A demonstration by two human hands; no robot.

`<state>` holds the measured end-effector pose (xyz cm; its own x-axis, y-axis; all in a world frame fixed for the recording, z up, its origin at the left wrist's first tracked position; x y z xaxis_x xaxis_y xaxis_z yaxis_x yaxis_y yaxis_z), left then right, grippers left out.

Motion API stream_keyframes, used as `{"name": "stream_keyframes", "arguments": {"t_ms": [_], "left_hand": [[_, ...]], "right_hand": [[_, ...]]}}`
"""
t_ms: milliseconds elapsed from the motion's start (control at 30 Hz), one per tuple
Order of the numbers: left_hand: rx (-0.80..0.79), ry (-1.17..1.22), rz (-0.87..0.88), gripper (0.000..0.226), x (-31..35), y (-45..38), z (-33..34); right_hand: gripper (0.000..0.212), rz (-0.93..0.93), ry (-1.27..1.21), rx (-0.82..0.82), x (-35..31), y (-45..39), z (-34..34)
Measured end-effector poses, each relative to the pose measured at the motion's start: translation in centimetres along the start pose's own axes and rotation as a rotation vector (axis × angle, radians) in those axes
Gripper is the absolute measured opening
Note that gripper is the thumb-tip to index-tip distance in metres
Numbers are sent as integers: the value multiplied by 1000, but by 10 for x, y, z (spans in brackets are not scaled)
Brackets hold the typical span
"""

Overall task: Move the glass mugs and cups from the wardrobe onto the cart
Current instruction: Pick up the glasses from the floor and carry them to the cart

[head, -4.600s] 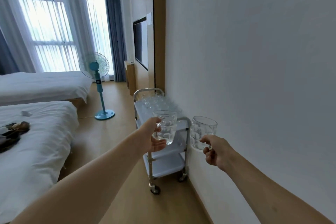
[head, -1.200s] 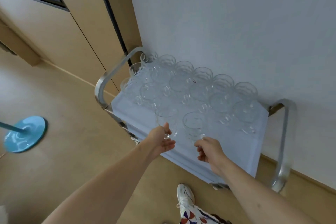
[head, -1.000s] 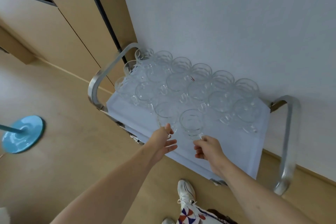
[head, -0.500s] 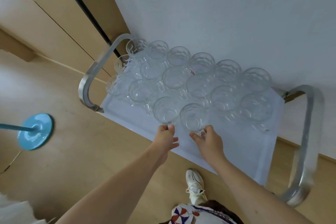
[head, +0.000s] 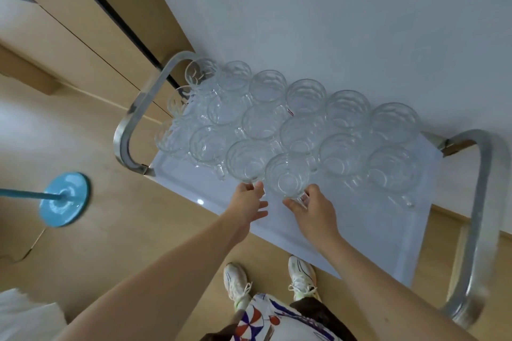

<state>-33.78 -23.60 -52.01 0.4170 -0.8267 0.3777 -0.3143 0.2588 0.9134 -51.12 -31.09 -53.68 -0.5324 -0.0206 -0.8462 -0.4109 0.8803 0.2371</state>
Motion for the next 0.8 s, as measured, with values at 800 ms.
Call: {"name": "stream_keyframes", "arguments": {"t_ms": [800], "left_hand": [[-184, -821, 270, 31, 65, 26, -31]], "right_hand": [[80, 234, 215, 323, -59, 77, -10]]}}
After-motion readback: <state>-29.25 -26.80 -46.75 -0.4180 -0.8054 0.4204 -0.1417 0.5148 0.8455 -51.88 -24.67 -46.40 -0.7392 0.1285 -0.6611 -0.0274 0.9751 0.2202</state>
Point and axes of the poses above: each hand's wrist, its own y-axis away from the middle knuckle, its own z-axis out of the palm, x = y × z, the point moved 10 cm from there along -y, towards the middle knuckle, and after that the axes turned 15 degrees about -z, right-handed, at the moved point
